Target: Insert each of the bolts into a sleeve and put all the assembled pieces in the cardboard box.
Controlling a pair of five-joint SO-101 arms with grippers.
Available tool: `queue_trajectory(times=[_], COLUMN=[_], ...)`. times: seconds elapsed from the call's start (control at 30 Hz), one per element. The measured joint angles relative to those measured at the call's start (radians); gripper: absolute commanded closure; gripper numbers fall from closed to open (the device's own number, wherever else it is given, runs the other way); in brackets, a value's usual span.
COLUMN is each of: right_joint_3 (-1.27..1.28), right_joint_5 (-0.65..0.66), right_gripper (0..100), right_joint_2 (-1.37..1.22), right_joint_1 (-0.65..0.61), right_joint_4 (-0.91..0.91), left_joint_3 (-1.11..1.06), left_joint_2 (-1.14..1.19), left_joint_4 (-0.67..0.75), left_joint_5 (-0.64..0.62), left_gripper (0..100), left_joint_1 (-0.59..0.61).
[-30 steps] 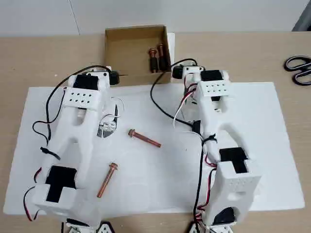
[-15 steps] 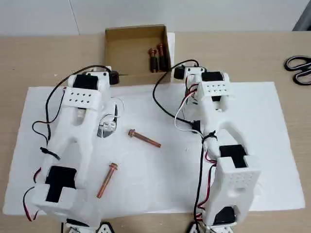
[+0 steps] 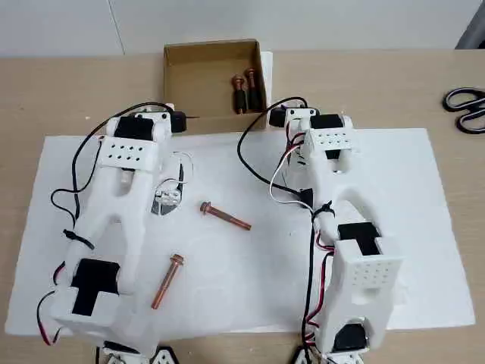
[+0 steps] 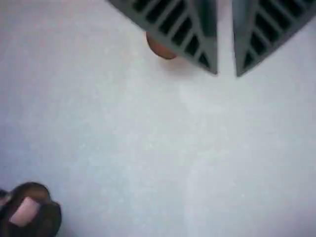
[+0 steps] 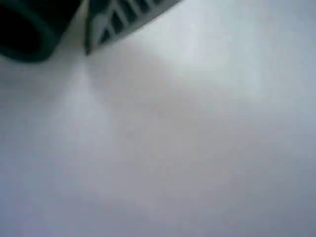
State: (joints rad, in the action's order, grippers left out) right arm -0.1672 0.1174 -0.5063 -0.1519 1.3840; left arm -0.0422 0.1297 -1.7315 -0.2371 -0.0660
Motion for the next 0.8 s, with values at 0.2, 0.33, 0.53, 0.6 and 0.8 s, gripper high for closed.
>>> queue_trajectory(times=[0.2,0.33,0.53,0.6,0.8], right_joint_3=[-0.015,-0.015,-0.104,-0.157,-0.216], right_joint_5=[-0.049,-0.055,-0.057,-0.060,-0.058], right_gripper=[99.5,99.6,99.6,99.6,99.6], right_joint_2=[-0.005,-0.005,-0.025,-0.029,-0.029], right_joint_1=[0.008,0.008,0.006,-0.006,-0.006], right_joint_4=[-0.002,-0.002,0.075,0.132,0.184], left_joint_3=[0.000,0.000,0.000,0.000,0.020], left_joint_2=[0.000,0.000,0.000,0.000,0.000], left_joint_4=[0.000,0.000,0.000,0.000,0.000], left_joint_5=[0.000,0.000,0.000,0.000,0.000], left_gripper=[99,99,99,99,99], left_joint_1=[0.000,0.000,0.000,0.000,0.000])
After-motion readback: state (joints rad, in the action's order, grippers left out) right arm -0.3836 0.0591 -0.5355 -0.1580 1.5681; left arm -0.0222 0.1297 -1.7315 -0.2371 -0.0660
